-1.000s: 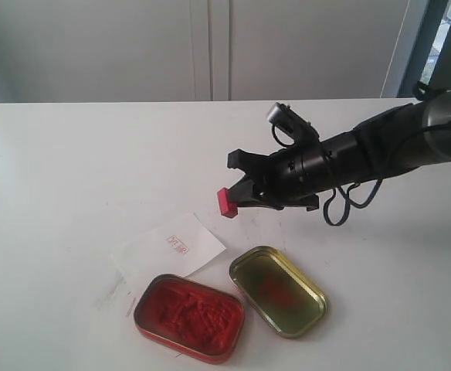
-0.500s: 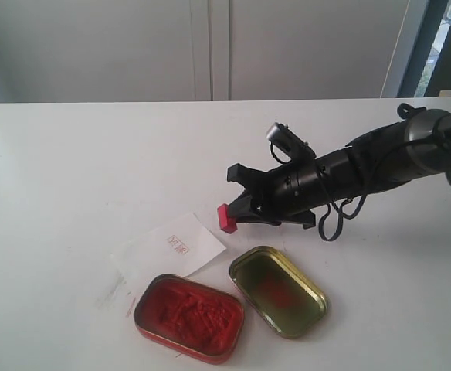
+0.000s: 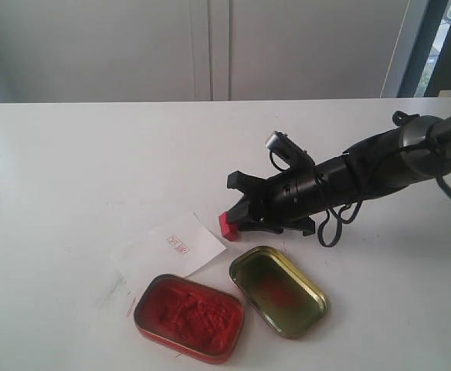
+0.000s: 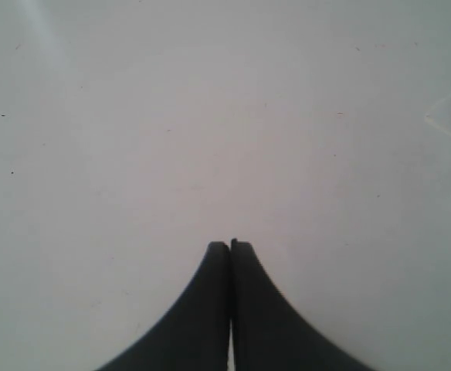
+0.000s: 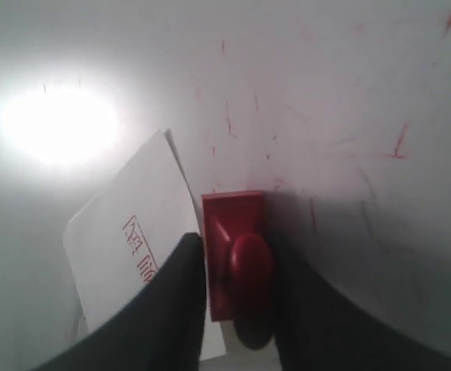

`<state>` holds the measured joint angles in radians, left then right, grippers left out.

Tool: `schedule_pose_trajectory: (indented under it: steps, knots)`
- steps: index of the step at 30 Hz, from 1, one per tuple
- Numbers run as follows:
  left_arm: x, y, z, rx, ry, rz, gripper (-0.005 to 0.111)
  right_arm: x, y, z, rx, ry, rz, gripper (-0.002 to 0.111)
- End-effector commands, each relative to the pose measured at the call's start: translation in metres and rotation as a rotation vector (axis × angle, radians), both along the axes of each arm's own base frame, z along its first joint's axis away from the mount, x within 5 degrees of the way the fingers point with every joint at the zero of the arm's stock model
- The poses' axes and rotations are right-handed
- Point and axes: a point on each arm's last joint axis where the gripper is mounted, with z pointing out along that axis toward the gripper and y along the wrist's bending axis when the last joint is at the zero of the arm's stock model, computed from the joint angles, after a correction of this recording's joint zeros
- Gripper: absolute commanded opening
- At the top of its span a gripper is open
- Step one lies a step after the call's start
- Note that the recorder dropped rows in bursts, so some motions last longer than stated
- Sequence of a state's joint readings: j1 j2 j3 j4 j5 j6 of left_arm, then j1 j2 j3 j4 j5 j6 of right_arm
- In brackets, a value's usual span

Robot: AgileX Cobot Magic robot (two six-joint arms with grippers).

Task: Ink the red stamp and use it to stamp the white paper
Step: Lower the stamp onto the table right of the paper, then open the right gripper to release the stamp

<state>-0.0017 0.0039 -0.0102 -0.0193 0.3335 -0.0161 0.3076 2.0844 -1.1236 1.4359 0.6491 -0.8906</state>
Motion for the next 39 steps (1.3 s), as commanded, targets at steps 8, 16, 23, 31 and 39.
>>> schedule_pose_trajectory:
  steps: [8,16,23,31,39]
  knots:
    - [0.000,0.000,-0.004,-0.004,0.014,0.000,0.000,0.007,-0.007,0.007,-0.035,-0.044,-0.051,0.037]
    - [0.000,0.000,-0.004,-0.004,0.014,0.000,0.000,0.009,-0.014,0.015,-0.106,-0.079,-0.089,0.037]
    - [0.000,0.000,-0.004,-0.004,0.014,0.000,0.000,0.011,-0.018,0.012,-0.162,-0.093,-0.101,0.037]
    - [0.000,0.000,-0.004,-0.004,0.014,0.000,0.000,0.012,-0.021,0.014,-0.199,-0.113,-0.120,0.037]
    - [0.000,0.000,-0.004,-0.004,0.014,0.000,0.000,0.017,-0.036,0.038,-0.215,-0.180,-0.165,0.037]
